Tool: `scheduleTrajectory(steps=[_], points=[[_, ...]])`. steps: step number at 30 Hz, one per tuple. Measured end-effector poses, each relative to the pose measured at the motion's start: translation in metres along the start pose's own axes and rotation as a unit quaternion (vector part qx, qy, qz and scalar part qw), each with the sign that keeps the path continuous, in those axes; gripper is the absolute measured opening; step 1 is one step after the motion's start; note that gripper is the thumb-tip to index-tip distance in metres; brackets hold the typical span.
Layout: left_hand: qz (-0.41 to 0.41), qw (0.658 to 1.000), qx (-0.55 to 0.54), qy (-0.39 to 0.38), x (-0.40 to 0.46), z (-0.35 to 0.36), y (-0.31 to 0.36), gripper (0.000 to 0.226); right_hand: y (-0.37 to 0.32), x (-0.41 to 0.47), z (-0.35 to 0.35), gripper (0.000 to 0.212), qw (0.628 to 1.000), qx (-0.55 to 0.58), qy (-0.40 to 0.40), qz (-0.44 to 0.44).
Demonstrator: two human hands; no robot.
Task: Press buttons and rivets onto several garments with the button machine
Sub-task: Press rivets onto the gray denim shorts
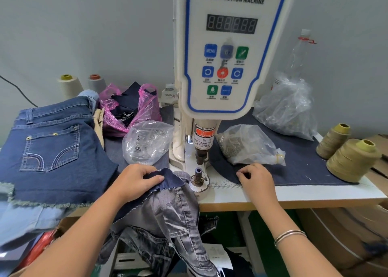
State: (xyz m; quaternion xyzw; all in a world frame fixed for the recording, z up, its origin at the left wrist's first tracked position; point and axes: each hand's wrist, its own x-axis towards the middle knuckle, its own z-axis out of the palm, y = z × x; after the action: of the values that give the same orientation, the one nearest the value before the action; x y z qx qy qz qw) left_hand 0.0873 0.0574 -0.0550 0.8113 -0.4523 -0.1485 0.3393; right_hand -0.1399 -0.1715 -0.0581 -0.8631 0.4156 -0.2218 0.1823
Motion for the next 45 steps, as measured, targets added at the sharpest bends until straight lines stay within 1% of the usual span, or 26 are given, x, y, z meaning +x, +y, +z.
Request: scheduleTrajectory(steps=[3,5,6,7,8,10,11,12,13,15,17,20,26,30,34,40,43,45], points=[[0.009,1.000,0.000,0.001,0.001,0.000,-0.002,0.030,-0.007,-0.004,-0.006,0.007,1.000,0.028,0.002,0.012],[0.005,1.000,-0.003,-0.004,0.001,0.001,-0.004,0.029,-0.017,-0.017,-0.010,0.007,0.991,0.120,0.046,0.030],[0.001,1.000,-0.003,-0.007,0.002,0.001,-0.004,0.028,-0.027,-0.027,-0.012,0.009,0.977,0.195,0.068,0.054],[-0.003,1.000,-0.001,-0.012,0.002,0.001,-0.004,0.028,-0.040,-0.039,-0.013,0.010,0.951,0.285,0.071,0.095],[-0.005,1.000,0.000,-0.014,0.002,0.000,-0.003,0.029,-0.054,-0.049,-0.013,0.010,0.915,0.375,0.047,0.140],[-0.005,1.000,0.000,-0.010,0.002,0.000,0.000,0.031,-0.080,-0.061,-0.012,0.015,0.823,0.523,-0.049,0.216],[-0.005,1.000,0.001,-0.007,0.002,0.000,0.001,0.032,-0.091,-0.064,-0.012,0.016,0.771,0.577,-0.095,0.252],[-0.005,1.000,0.003,-0.005,0.001,0.000,0.002,0.031,-0.100,-0.065,-0.013,0.016,0.723,0.620,-0.123,0.280],[-0.004,1.000,0.004,-0.004,0.000,0.000,0.003,0.030,-0.106,-0.063,-0.015,0.014,0.687,0.647,-0.138,0.301],[-0.003,1.000,0.004,-0.005,-0.001,0.000,0.003,0.030,-0.112,-0.059,-0.015,0.009,0.651,0.667,-0.150,0.330],[-0.004,1.000,-0.002,-0.008,0.000,0.000,0.002,0.032,-0.113,-0.056,-0.014,0.011,0.632,0.674,-0.162,0.346],[-0.001,1.000,-0.002,-0.011,0.001,-0.001,0.001,0.037,-0.113,-0.054,-0.010,0.009,0.601,0.690,-0.175,0.363],[0.002,1.000,0.002,-0.009,0.002,0.000,0.000,0.033,-0.119,-0.047,-0.011,0.011,0.529,0.728,-0.188,0.392],[0.005,1.000,-0.002,-0.007,0.002,0.000,-0.002,0.032,-0.122,-0.046,-0.012,0.014,0.491,0.746,-0.189,0.409],[0.008,1.000,-0.004,-0.008,0.003,0.000,-0.004,0.033,-0.123,-0.049,-0.016,0.011,0.458,0.759,-0.200,0.417],[0.009,1.000,0.002,-0.003,0.003,0.001,-0.004,0.032,-0.126,-0.052,-0.022,0.016,0.366,0.789,-0.202,0.450],[0.004,1.000,0.000,-0.004,0.003,0.001,-0.003,0.031,-0.126,-0.053,-0.024,0.018,0.340,0.796,-0.200,0.459],[0.002,1.000,0.002,-0.005,0.002,0.000,-0.003,0.030,-0.126,-0.053,-0.027,0.019,0.335,0.797,-0.200,0.460]])
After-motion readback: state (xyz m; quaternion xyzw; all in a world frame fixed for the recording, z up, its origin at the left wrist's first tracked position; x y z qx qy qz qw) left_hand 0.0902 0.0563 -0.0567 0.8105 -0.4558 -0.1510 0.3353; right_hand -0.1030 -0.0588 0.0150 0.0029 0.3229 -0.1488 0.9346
